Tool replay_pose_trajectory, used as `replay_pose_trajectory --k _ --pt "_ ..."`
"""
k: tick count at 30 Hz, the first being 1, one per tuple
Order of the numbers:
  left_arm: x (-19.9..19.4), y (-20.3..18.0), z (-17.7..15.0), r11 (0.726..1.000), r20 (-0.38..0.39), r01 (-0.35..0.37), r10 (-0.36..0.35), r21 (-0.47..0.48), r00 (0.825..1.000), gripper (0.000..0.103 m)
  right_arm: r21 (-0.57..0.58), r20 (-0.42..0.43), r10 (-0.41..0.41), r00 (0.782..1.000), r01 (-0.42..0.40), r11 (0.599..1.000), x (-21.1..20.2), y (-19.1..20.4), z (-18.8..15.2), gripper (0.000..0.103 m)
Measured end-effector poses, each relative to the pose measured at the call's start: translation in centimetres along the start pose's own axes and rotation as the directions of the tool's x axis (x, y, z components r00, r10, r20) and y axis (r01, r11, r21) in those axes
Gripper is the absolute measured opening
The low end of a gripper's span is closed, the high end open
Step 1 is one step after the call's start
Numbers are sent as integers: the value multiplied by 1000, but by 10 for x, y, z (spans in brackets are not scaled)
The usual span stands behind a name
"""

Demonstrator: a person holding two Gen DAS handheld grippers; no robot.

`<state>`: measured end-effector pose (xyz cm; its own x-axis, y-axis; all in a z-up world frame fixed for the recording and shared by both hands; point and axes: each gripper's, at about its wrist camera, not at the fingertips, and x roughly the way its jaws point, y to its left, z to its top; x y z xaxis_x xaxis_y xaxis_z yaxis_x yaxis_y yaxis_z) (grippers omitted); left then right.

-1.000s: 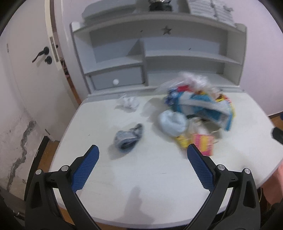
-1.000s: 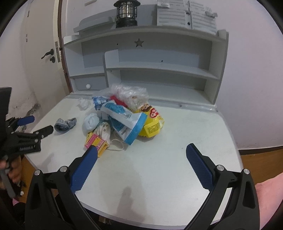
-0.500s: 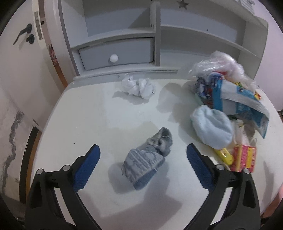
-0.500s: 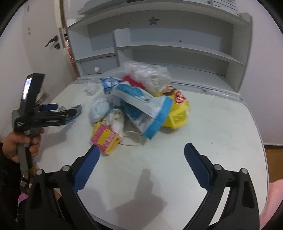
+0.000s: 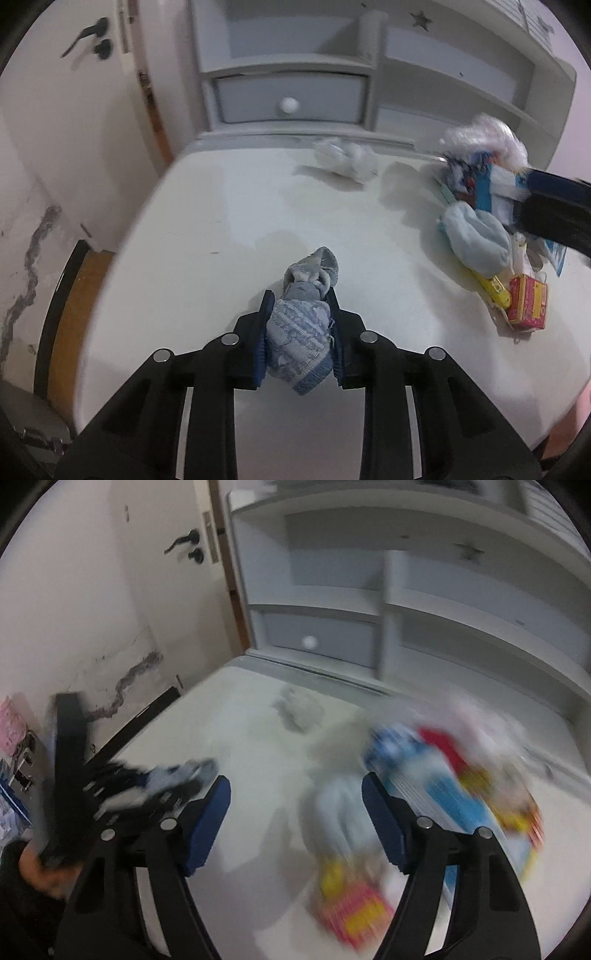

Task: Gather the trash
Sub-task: 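Grasp the grey sock with the left tool while the right tool grasps the white tissue, then carry the sock and tissue to the black bin and open both tools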

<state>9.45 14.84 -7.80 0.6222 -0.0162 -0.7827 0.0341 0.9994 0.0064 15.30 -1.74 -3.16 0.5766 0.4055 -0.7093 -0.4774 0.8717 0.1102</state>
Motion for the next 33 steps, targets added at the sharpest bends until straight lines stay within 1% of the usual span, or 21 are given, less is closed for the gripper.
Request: replay_pose_trajectory --k 3,7,9,12,13,15,16,17,18,21,24,27,29,31,33 --pt "-9 18 2 999 10 -4 4 -42 1000 26 26 -75 -5 997 7 1000 52 3 31 72" --pt "-16 31 1 998 13 -5 6 -70 1000 26 23 -147 -65 987 69 997 102 5 52 72" --pt "-15 35 1 997 9 -5 5 -73 1000 26 30 -170 -88 982 94 995 120 7 61 71" --pt "-14 40 0 997 1 -3 3 -76 1000 26 22 -187 -102 977 108 994 132 11 68 70" --pt "-12 42 0 997 -4 -5 5 -79 1000 26 19 -191 -110 975 116 993 134 13 67 67" --pt "-10 44 0 996 -11 -9 8 -86 1000 26 18 -206 -113 972 120 993 141 14 68 57" --pt "-11 43 -1 996 -11 -11 10 -88 1000 26 21 -218 -111 970 118 993 144 15 67 39" --pt "-12 43 0 996 -12 -13 12 -89 1000 26 24 -225 -104 969 112 993 149 13 66 28" --pt "-13 42 1 996 -8 -14 14 -88 1000 26 26 -222 -95 970 103 994 148 12 66 27" --pt "-21 38 3 997 10 -21 22 -80 1000 26 -7 -164 -95 982 95 995 131 16 64 24" --pt "-28 35 7 997 23 -20 22 -79 999 26 22 -120 -43 992 46 999 105 12 63 23" --pt "-33 28 14 998 42 -5 8 -64 999 26 45 -73 -17 997 20 999 72 8 61 23" --pt "-39 12 19 999 61 17 -15 -31 998 26 49 -31 -32 999 33 998 41 0 55 23" --pt "-42 -3 25 999 73 44 -44 -3 996 26 82 4 -44 999 43 996 9 -17 45 23" --pt "-48 -34 31 994 88 91 -96 54 991 26 124 42 -99 994 93 988 -30 -43 28 23"
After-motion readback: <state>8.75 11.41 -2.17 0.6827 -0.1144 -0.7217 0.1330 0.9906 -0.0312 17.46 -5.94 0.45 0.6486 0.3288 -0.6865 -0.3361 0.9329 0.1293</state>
